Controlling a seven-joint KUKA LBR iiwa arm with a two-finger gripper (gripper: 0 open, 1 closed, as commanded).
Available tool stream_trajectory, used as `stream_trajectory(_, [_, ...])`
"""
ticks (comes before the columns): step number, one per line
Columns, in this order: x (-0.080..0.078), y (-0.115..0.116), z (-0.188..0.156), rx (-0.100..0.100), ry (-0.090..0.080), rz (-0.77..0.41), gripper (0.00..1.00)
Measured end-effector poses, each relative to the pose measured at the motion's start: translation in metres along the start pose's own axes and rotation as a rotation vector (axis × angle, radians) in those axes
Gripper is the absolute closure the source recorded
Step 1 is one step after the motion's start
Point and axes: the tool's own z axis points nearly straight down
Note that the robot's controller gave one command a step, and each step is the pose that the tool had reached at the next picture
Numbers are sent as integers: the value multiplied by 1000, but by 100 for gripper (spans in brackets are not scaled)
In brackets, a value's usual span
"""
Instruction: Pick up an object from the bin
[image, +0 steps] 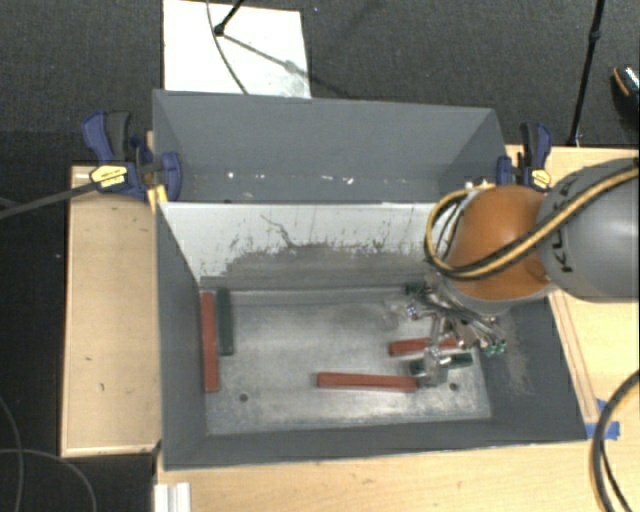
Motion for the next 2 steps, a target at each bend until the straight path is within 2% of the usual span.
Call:
stream_trajectory(1, [0,-2,-5,4,-5,1,100])
stream_trajectory(2, [-14,43,-116,6,-14,11,100])
